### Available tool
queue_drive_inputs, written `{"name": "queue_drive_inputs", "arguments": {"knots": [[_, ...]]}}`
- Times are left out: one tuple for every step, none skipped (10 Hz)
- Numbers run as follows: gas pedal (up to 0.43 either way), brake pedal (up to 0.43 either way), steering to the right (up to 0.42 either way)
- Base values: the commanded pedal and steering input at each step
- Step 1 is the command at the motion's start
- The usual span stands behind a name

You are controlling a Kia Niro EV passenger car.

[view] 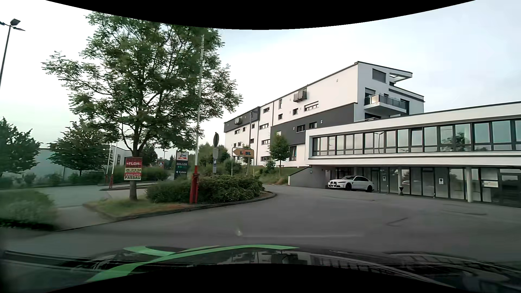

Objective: Follow the waypoints while adhering to traffic rules and regulations

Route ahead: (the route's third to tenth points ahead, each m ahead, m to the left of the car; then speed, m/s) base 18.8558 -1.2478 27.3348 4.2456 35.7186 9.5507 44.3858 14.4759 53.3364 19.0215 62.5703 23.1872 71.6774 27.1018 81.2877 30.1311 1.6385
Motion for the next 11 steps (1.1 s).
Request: {"name": "queue_drive_inputs", "arguments": {"knots": [[0.079, 0.0, 0.666], [0.087, 0.0, 0.683], [0.087, 0.0, 0.695], [0.087, 0.0, 0.701], [0.087, 0.0, 0.707], [0.087, 0.0, 0.717], [0.087, 0.0, 0.728], [0.087, 0.0, 0.734], [0.087, 0.0, 0.738], [0.087, 0.0, 0.742], [0.087, 0.0, 0.742]]}}
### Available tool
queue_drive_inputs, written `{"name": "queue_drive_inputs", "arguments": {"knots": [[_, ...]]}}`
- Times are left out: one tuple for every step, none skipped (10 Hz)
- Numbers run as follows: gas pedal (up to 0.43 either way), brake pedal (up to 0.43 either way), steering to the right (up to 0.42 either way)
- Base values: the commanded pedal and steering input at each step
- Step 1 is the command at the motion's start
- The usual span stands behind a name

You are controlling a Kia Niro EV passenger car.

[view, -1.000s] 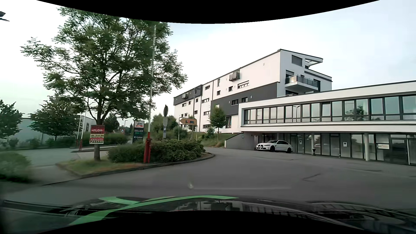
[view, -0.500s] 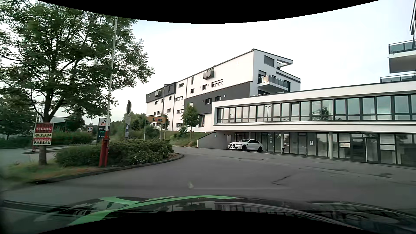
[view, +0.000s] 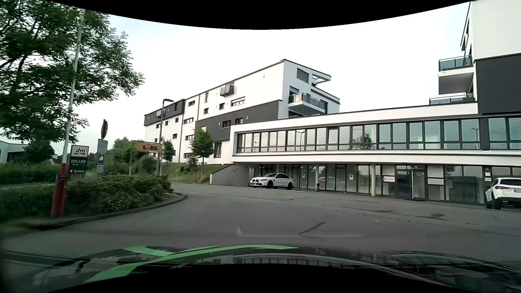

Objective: Follow the waypoints while adhering to traffic rules and regulations

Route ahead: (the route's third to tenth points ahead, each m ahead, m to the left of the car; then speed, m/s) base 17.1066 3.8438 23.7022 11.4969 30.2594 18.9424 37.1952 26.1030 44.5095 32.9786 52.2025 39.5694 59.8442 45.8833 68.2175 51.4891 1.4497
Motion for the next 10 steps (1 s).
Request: {"name": "queue_drive_inputs", "arguments": {"knots": [[0.11, 0.0, 0.742], [0.118, 0.0, 0.743], [0.118, 0.0, 0.745], [0.118, 0.0, 0.743], [0.118, 0.0, 0.732], [0.118, 0.0, 0.701], [0.118, 0.0, 0.675], [0.118, 0.0, 0.652], [0.118, 0.0, 0.618], [0.118, 0.0, 0.579]]}}
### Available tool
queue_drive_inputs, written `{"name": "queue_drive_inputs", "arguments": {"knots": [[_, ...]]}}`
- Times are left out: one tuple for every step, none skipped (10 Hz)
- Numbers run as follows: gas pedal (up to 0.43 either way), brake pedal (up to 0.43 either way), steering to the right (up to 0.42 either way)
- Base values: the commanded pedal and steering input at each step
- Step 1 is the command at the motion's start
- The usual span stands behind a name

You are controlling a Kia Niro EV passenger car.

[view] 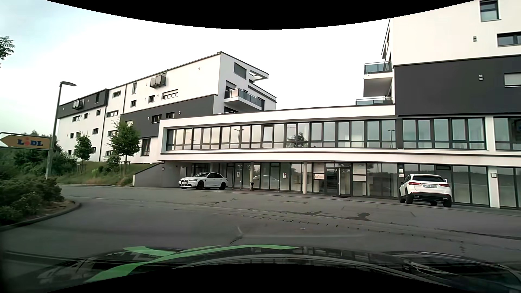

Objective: Follow the waypoints while adhering to traffic rules and regulations

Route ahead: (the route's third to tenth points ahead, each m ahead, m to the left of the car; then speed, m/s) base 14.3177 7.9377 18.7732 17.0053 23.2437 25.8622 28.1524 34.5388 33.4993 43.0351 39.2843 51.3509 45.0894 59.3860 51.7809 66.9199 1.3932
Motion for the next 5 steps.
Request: {"name": "queue_drive_inputs", "arguments": {"knots": [[0.11, 0.0, 0.538], [0.079, 0.0, 0.49], [0.067, 0.0, 0.447], [0.067, 0.0, 0.418], [0.067, 0.0, 0.393]]}}
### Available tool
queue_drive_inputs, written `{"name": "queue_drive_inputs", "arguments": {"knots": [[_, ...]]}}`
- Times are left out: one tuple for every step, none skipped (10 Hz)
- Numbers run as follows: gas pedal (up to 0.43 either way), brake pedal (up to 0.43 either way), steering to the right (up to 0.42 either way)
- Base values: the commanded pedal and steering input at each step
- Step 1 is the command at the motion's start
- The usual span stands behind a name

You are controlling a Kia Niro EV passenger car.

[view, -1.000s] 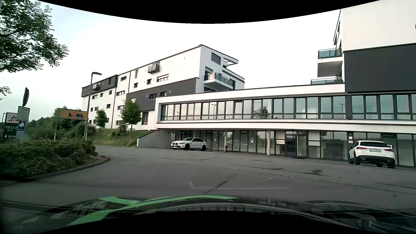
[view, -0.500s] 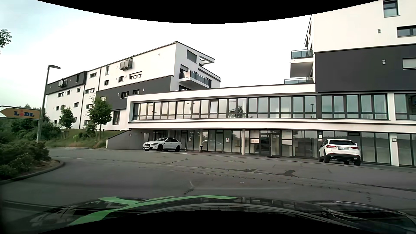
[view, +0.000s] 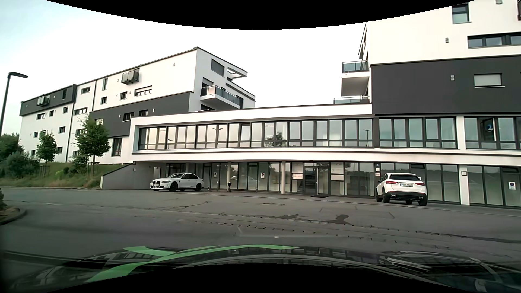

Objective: Follow the waypoints while adhering to traffic rules and regulations

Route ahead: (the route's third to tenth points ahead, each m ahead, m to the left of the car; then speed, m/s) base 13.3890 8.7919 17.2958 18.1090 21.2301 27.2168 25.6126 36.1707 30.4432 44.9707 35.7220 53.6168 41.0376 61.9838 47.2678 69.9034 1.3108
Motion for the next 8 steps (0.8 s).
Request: {"name": "queue_drive_inputs", "arguments": {"knots": [[0.067, 0.0, 0.37], [0.067, 0.0, 0.353], [0.067, 0.0, 0.334], [0.067, 0.0, 0.308], [0.067, 0.0, 0.287], [0.067, 0.0, 0.271], [0.067, 0.0, 0.257], [0.067, 0.0, 0.243]]}}
